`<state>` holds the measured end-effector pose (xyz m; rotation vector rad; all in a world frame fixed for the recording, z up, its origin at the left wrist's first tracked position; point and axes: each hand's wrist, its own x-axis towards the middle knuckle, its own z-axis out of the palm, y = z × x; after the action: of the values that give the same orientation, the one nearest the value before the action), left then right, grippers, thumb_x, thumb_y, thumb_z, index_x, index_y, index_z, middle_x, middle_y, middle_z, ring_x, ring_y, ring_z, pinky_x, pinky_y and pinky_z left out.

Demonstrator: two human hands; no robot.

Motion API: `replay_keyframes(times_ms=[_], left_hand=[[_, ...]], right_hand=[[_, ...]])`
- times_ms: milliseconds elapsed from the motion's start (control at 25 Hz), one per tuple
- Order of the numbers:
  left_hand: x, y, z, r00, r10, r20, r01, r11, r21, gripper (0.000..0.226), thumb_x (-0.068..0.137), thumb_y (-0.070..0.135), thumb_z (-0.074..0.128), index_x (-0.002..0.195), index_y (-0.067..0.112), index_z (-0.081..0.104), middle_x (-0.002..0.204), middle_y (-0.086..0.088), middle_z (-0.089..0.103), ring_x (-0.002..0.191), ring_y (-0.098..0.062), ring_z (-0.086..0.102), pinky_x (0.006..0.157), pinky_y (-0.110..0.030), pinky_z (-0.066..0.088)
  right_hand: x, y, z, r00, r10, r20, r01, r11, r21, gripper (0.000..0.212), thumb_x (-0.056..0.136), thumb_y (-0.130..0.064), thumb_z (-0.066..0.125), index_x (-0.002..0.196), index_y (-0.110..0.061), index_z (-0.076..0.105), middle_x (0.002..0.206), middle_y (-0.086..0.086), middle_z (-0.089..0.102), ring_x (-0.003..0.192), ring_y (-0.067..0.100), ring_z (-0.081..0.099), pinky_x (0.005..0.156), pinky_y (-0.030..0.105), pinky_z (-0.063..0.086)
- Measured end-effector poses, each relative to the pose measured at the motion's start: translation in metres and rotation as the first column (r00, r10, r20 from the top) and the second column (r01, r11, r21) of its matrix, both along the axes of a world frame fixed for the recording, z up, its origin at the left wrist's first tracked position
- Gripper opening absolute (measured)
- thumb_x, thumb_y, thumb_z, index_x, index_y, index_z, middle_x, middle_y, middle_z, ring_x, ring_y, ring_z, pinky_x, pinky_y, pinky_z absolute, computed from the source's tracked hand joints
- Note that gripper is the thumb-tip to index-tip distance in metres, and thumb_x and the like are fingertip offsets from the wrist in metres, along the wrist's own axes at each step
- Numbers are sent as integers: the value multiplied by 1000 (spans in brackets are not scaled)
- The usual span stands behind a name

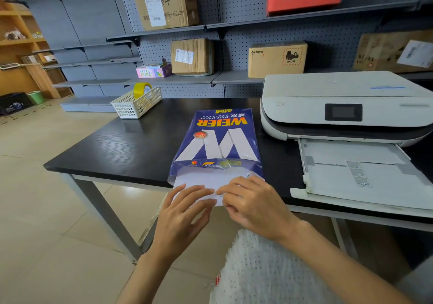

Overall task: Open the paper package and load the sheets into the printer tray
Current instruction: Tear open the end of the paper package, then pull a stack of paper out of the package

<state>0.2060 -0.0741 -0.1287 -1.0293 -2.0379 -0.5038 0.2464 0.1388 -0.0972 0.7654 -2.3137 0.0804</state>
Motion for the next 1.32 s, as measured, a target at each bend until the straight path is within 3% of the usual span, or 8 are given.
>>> replay_keyframes(times_ms=[440,600,720,800,880,960,1120,1320], left_hand=[[0,-17,-7,985,76,152,-71,997,-39,22,86,33,71,107,26,73,126,10,65,123,-17,58,100,-41,45],[-3,-18,-9,925,132,355,-202,965,167,29,87,43,65,106,22,70,112,6,63,105,-13,57,88,-29,45],[-2,-16,-4,761,116,638,-436,820,371,27,87,41,66,94,18,54,93,5,57,91,-17,56,74,-31,48],[-10,-22,-4,556,-91,826,-513,745,427,42,83,50,69,92,17,44,87,2,58,87,-23,60,71,-32,49],[-19,-25,-3,369,-270,889,-547,710,443,58,71,64,68,94,18,41,85,-1,61,80,-22,58,70,-35,47],[-26,-20,2,302,-315,900,-574,693,435,61,71,63,69,99,17,43,86,-5,62,76,-21,56,67,-36,44],[-34,-3,16,378,-318,869,-586,644,491,42,85,37,72,99,13,41,81,-3,57,70,-14,57,58,-25,44],[-29,1,16,433,-291,853,-561,654,507,44,85,23,75,106,8,39,66,-4,56,44,5,55,42,-12,43]], right_hand=[[5,24,-2,969,-184,166,202,974,-98,31,88,-52,55,102,-27,68,114,-14,65,105,12,61,77,28,45],[5,30,-6,958,-248,146,271,948,-167,28,93,-45,48,98,-25,66,99,-10,62,91,17,60,69,28,47],[7,31,0,912,-349,217,401,873,-279,28,89,-50,54,89,-21,51,87,-7,52,77,19,53,54,28,44],[6,32,5,826,-431,363,539,794,-283,40,88,-58,53,90,-20,39,89,-5,47,78,21,50,54,29,38],[2,31,8,724,-477,499,642,730,-234,49,88,-65,49,97,-18,36,96,-2,53,86,24,53,58,32,36],[-4,27,13,675,-444,589,670,702,-239,53,89,-64,49,104,-16,35,102,3,60,91,30,60,60,34,39],[-11,23,26,628,-359,691,694,660,-288,53,90,-54,58,113,-13,35,112,12,64,95,38,64,66,36,43],[-8,24,32,591,-289,753,690,664,-287,51,86,-43,71,106,-14,34,114,14,60,95,39,62,67,37,44]])
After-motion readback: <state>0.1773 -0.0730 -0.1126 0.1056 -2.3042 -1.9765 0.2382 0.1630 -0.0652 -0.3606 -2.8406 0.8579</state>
